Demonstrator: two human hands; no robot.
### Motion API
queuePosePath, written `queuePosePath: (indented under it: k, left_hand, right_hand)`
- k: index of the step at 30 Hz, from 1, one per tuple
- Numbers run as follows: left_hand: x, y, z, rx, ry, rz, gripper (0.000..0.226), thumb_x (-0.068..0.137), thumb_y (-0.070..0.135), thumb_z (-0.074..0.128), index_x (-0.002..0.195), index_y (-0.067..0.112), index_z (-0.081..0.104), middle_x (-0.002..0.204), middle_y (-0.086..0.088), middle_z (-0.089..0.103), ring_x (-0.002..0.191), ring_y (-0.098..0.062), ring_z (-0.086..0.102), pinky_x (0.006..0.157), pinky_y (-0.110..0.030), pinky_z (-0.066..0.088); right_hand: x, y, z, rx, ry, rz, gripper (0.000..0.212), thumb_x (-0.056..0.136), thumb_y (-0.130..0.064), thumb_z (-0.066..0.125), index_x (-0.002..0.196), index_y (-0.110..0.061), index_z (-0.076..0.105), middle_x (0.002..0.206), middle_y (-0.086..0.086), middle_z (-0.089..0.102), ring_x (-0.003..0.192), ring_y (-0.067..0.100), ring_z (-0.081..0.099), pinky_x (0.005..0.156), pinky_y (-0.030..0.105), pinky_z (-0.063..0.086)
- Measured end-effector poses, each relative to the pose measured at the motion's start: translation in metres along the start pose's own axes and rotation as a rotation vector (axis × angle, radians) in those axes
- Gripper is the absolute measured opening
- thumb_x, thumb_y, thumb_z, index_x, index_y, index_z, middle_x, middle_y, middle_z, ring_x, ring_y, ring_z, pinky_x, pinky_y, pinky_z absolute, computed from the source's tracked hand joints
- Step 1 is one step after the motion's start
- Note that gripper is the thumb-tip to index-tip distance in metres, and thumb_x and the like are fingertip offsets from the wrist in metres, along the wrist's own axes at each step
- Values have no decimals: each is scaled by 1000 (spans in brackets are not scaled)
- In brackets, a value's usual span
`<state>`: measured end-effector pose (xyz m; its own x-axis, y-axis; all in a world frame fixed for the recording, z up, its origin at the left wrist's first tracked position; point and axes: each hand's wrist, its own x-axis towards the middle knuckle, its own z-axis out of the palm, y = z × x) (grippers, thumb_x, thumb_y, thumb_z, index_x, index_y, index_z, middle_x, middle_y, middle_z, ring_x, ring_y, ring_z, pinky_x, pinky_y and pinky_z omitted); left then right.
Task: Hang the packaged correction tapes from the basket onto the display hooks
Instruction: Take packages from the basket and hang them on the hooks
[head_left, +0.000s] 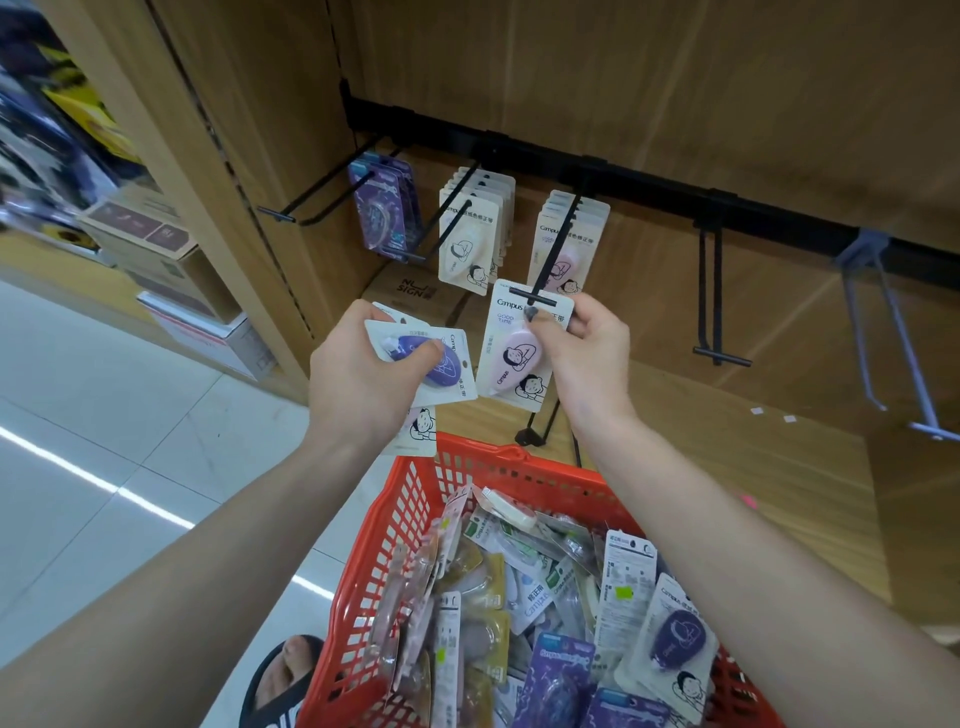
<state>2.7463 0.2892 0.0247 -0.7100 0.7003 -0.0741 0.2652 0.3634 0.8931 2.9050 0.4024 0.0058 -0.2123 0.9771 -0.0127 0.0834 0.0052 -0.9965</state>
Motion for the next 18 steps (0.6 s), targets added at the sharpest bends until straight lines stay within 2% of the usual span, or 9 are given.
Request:
queuePosePath:
  k: [5, 8, 11, 15, 18]
  left_hand:
    - [0, -1, 4, 28, -8, 16, 35, 85, 48, 82, 91, 37, 49, 79, 26, 62, 61, 16, 66, 40, -17, 52]
    - [0, -2, 7, 71, -8, 36, 36, 85, 50, 82, 91, 36, 49, 78, 26, 63, 63, 15, 67, 44, -23, 58]
    - [0, -2, 10, 92, -7, 46, 36, 85, 50, 82, 90, 36, 49, 77, 28, 62, 63, 16, 66, 47, -30, 62]
    - [1, -1, 13, 96, -27, 44, 36, 84, 53, 81, 93, 38, 49, 81, 30, 60, 67, 21, 64, 45, -22, 58]
    - [1, 0, 16, 79, -35, 43, 37, 84, 52, 82, 93, 37, 50, 79, 29, 61, 65, 17, 66, 43, -19, 56]
  right_hand:
    - [1, -2, 1, -25, 8, -23, 16, 96, -5, 68, 95, -19, 75, 92, -1, 80, 91, 16, 76, 83, 40, 61]
    - [-1, 0, 0, -44, 29, -60, 13, 97, -5, 67, 96, -16, 75, 92, 0, 79, 92, 19, 75, 81, 43, 61]
    - [0, 4, -2, -32, 39, -46, 14, 99, -9, 66, 98, -20, 75, 93, -2, 80, 91, 18, 76, 81, 43, 61]
    - [14, 11, -2, -39, 54, -5, 16, 99, -10, 66, 97, -24, 74, 93, -5, 80, 92, 14, 76, 86, 43, 63]
    - [38, 16, 0, -30, 88, 36, 10, 99, -15, 68, 97, -23, 74, 95, -4, 80, 94, 13, 76, 86, 40, 63]
